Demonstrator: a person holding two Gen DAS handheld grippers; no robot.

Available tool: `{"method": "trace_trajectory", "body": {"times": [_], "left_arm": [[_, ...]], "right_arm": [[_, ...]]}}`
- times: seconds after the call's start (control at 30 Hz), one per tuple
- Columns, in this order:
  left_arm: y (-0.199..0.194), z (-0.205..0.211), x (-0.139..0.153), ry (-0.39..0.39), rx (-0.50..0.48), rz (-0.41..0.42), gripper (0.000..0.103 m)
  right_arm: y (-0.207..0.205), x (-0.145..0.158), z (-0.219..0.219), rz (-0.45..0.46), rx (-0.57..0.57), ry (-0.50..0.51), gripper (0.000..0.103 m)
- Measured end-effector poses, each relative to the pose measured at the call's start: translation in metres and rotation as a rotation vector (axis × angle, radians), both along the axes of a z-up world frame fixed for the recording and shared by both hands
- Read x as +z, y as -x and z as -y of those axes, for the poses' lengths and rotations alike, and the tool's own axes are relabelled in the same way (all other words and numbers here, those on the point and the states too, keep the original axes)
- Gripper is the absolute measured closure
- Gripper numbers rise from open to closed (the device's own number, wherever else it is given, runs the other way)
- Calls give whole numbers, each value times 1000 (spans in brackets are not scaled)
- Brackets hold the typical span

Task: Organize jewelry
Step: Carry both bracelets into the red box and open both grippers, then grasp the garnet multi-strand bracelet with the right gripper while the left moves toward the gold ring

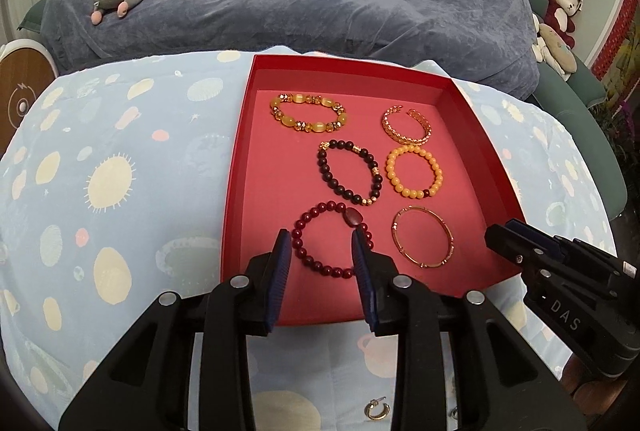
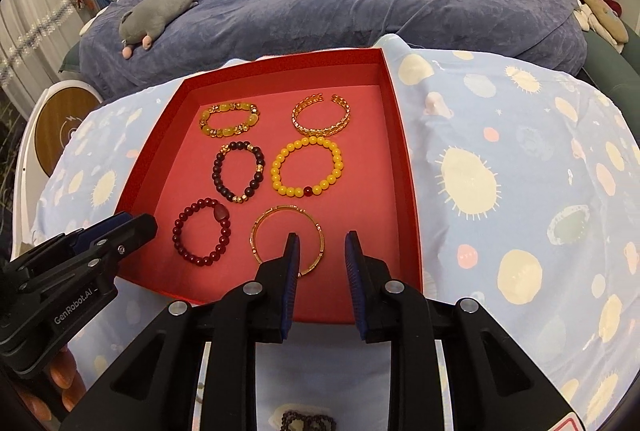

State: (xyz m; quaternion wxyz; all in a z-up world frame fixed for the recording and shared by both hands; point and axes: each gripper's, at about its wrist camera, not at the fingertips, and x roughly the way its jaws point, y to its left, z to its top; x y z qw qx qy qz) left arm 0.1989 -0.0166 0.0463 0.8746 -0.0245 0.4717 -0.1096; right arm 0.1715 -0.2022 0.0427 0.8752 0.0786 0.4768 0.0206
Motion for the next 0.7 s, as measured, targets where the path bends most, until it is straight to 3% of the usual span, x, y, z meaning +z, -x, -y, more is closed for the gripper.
{"method": "trace_trajectory", "body": {"times": [0.3,0.7], "left_arm": [[49,-2,3,-11,-17,-7,73],[119,-6,-18,-17,-31,-71,73]], "right_arm": [[54,8,14,-4,-17,4,80],[131,-19,10,-78,-9,-17,80]]}}
